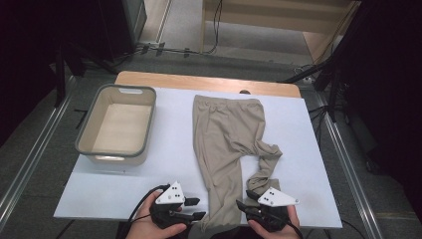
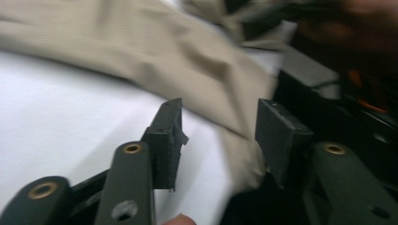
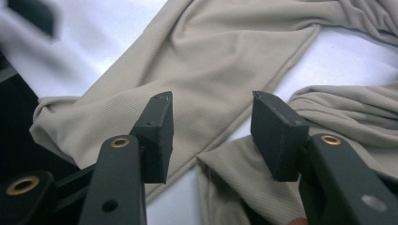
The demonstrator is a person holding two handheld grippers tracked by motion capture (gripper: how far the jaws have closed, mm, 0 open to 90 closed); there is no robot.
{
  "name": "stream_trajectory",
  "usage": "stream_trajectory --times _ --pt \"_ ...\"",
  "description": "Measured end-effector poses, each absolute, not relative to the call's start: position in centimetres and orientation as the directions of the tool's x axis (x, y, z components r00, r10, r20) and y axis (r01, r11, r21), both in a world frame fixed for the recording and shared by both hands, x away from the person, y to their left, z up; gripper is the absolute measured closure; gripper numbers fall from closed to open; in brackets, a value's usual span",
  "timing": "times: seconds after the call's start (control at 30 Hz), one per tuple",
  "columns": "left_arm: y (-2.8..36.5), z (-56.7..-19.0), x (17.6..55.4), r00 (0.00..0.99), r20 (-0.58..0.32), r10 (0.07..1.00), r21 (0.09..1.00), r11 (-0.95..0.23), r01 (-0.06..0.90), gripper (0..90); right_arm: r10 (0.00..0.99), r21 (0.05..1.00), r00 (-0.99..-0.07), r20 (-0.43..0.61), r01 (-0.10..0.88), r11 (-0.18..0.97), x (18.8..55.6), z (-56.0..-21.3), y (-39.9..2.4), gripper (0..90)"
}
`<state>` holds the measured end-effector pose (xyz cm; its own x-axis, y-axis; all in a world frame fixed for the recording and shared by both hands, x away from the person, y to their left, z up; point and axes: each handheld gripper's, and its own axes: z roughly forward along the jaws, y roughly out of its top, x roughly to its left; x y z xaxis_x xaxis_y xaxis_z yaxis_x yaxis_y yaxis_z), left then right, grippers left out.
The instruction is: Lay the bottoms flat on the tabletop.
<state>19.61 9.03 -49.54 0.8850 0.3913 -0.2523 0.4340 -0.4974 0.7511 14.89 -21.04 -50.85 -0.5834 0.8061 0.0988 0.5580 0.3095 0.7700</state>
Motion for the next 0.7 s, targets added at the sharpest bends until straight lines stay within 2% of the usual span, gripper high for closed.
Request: stream_trajectory --times 0.27,0.33,0.4,0.43,0.5,0.53,0.7 --pt "5.2 -50.6 21.8 0.827 -0.203 0.524 0.733 -0.478 0.483 43.8 0.799 0.759 -0.594 0.090 0.560 0.332 15.0 -51.4 -20.3 48.4" --pt "4.5 -51.0 22.0 0.809 -0.158 0.567 0.716 -0.498 0.489 45.0 0.798 0.754 -0.598 0.079 0.559 0.344 14.9 -51.5 -20.1 48.4" --pt "4.3 -51.1 21.9 0.799 -0.104 0.592 0.716 -0.513 0.473 58.0 0.796 0.749 -0.601 0.074 0.560 0.353 14.9 -51.7 -19.9 49.8" --pt "4.4 -51.1 22.0 0.802 -0.093 0.590 0.713 -0.523 0.467 68.3 0.794 0.746 -0.603 0.076 0.562 0.356 14.9 -51.8 -19.8 51.5" --pt "5.0 -51.0 22.1 0.811 -0.123 0.572 0.709 -0.520 0.475 85.6 0.787 0.736 -0.614 0.063 0.562 0.379 15.0 -52.1 -19.7 56.7" --pt "5.3 -50.9 22.1 0.813 -0.125 0.569 0.708 -0.522 0.475 89.4 0.787 0.734 -0.614 0.058 0.560 0.383 14.9 -52.3 -19.6 59.0" --pt "7.8 -50.0 22.0 0.819 -0.148 0.555 0.717 -0.510 0.476 90.0 0.802 0.730 -0.594 0.062 0.575 0.370 14.9 -52.2 -19.5 82.8"
